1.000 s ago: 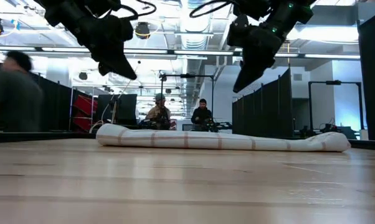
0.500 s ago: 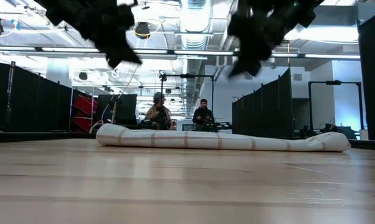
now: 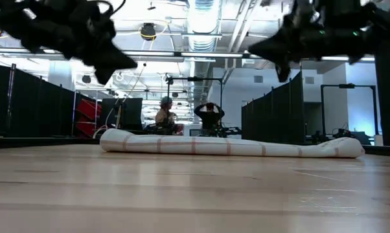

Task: Roll towel
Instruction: Return to Home Position

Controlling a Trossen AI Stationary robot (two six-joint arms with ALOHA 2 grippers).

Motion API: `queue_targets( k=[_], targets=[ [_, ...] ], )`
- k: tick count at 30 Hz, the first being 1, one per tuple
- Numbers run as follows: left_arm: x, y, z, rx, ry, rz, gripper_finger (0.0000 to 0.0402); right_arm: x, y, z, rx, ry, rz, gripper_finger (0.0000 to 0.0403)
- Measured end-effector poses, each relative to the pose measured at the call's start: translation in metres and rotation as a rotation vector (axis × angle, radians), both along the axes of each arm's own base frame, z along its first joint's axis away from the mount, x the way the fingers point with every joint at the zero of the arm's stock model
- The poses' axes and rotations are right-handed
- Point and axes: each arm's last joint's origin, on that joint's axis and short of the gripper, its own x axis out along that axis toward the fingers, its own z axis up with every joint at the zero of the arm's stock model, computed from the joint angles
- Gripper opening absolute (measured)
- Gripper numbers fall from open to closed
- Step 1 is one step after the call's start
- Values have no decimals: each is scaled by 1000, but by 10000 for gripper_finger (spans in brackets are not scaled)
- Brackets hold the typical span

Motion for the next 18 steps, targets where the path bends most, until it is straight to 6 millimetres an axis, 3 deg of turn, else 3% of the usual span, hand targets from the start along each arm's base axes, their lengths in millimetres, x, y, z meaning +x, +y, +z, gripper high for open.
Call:
queue_targets(
  k=[4,7,11,18],
  targets=[
    [-6,0,-18,-31,108,55,0,-13,1,-20,46,72,-13,0],
    [-6,0,-19,-58,122,63,0,-14,1,-19,87,44,-14,0],
    [-6,-1,-19,-34,118,47,0,-13,4,-17,14,36,4,0],
    [-10,-20,4,138,-71,-71,0,-22,11,-17,-49,-117,31,0]
  ],
)
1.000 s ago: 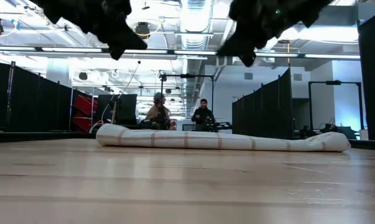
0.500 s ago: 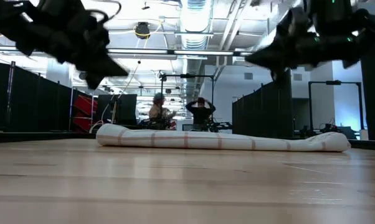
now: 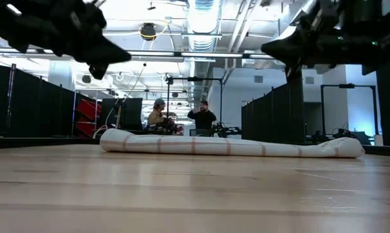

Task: Roll towel
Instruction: Return to Home Position

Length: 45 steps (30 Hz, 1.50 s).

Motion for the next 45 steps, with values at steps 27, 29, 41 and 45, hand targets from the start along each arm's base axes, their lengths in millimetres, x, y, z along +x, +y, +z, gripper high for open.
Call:
queue_targets(
  k=[27,29,41,45],
  targets=[
    [-60,-23,-51,34,-90,-62,0,-32,9,-33,-96,-27,141,0],
    [-63,-22,-47,72,-125,-65,0,-32,8,-33,-110,-20,153,0],
    [-62,-18,-49,111,-88,-23,0,-34,2,-39,-164,33,257,0],
    [-61,-18,-50,86,-74,-29,0,-35,1,-41,-169,43,278,0]
  ],
)
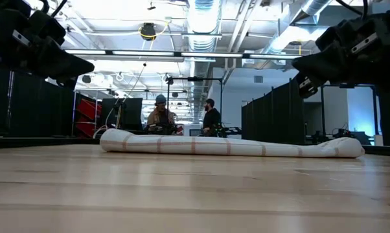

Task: Roll towel
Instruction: Return to Home Position

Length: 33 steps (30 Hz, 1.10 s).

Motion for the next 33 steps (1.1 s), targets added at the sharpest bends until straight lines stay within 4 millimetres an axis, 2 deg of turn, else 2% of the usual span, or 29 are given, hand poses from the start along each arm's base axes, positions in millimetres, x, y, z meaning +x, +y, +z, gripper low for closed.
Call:
queue_targets(
  k=[7,13,19,25,33],
  targets=[
    [0,0,0,-23,2,-8,0,1,2,7,12,-54,-222,0],
    [-1,-1,1,-58,37,-39,0,0,26,7,41,-22,-269,0],
    [-7,-1,4,-42,138,-34,0,-10,46,2,29,84,-277,0],
    [-18,1,10,-3,111,23,0,-26,42,3,2,130,-294,0],
    [-16,2,11,-12,83,52,0,-50,38,7,-35,96,-301,0]
  ],
)
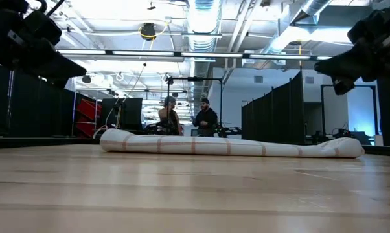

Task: Roll towel
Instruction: Return to Home Position

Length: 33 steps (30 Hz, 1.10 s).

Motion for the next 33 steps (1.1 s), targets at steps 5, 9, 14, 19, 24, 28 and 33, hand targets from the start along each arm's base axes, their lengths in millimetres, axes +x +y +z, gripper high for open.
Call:
queue_targets(
  k=[5,9,14,19,24,28,33],
  targets=[
    [3,0,0,-6,-54,3,0,-6,-2,7,-54,-44,11,0],
    [5,0,2,-6,-114,7,0,-4,-6,5,-50,-6,-25,0],
    [5,1,2,25,-118,38,0,-2,-10,2,-53,36,-58,0],
    [5,3,2,40,-116,60,0,0,-15,-2,-54,78,-89,0],
    [5,3,2,49,-115,62,0,2,-17,-5,-39,117,-92,0],
    [5,1,0,8,-103,-17,0,2,-16,-6,-26,119,-60,0],
    [5,0,0,53,-96,-38,0,1,-14,-6,-15,126,2,0]
  ],
)
